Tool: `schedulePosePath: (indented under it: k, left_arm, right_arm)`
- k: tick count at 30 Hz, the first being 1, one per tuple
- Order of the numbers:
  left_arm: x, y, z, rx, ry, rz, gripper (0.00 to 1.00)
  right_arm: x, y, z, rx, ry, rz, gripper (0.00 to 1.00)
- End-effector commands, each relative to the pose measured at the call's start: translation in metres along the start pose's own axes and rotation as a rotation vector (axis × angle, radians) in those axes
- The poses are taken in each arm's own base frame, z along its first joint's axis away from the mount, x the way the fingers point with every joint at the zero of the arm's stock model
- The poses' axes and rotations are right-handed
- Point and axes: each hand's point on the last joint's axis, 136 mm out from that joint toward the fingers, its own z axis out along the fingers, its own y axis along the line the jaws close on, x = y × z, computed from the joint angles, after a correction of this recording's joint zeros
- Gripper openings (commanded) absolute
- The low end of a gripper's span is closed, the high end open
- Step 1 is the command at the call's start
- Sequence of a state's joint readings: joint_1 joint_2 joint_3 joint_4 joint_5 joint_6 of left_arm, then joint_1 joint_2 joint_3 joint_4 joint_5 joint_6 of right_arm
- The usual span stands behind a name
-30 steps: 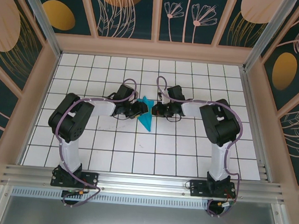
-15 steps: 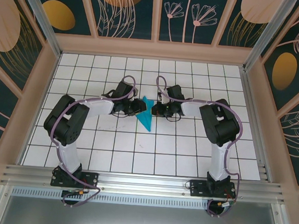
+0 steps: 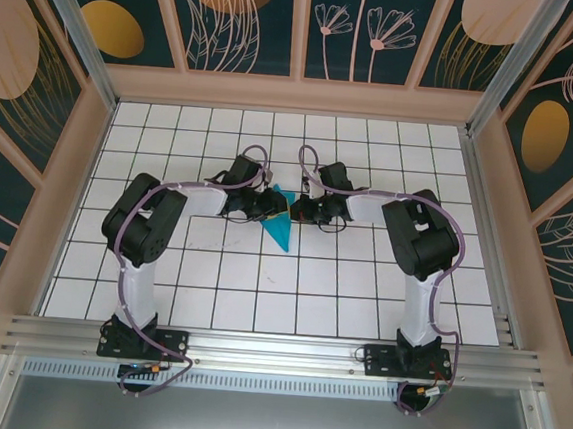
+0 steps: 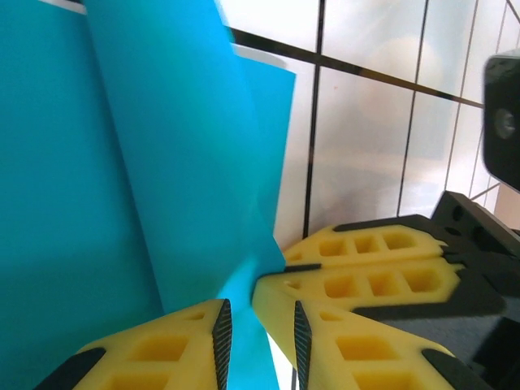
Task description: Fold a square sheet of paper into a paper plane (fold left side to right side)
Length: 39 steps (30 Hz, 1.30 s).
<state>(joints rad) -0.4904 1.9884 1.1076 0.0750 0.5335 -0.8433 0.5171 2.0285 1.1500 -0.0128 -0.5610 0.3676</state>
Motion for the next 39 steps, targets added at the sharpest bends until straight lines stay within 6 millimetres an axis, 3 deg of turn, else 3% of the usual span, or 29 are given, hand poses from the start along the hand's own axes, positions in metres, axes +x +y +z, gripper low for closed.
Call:
schedulePosePath:
  k: [1,9,11,18,21,24,27,32,39]
  left_arm:
    - [-0.006,0.006,0.007,-0.022,-0.014,-0.008,0.30]
    - [0.006,0.041,0.013,-0.132,-0.001,-0.043,0.29]
    - [0.010,0.049,0.013,-0.156,0.000,-0.055,0.28]
    - [0.022,0.071,0.015,-0.195,0.003,-0.090,0.27]
    - [0.023,0.071,0.015,-0.193,0.004,-0.092,0.27]
    - [0.021,0.069,0.014,-0.191,-0.002,-0.089,0.27]
    - [0.021,0.068,0.015,-0.190,0.000,-0.088,0.26]
    - [0.021,0.068,0.014,-0.189,0.000,-0.086,0.26]
    - [0.021,0.068,0.014,-0.188,0.000,-0.084,0.26]
  right_arm:
    - [0.037,-0.033,0.019,0.121,0.110,0.041,0.07]
    - [0.026,-0.022,0.015,0.089,0.081,0.019,0.08]
    - [0.017,-0.015,0.011,0.069,0.055,0.008,0.13]
    - [-0.017,0.010,-0.026,0.010,-0.061,-0.012,0.30]
    - [-0.022,0.017,-0.047,0.005,-0.102,-0.018,0.36]
    - [-0.015,0.027,-0.062,-0.018,-0.112,-0.026,0.38]
    - [0.002,0.044,-0.065,-0.096,-0.086,-0.027,0.33]
    - [0.035,0.074,-0.048,-0.199,-0.006,-0.035,0.26]
    - [0.048,0.076,-0.022,-0.201,0.061,-0.045,0.24]
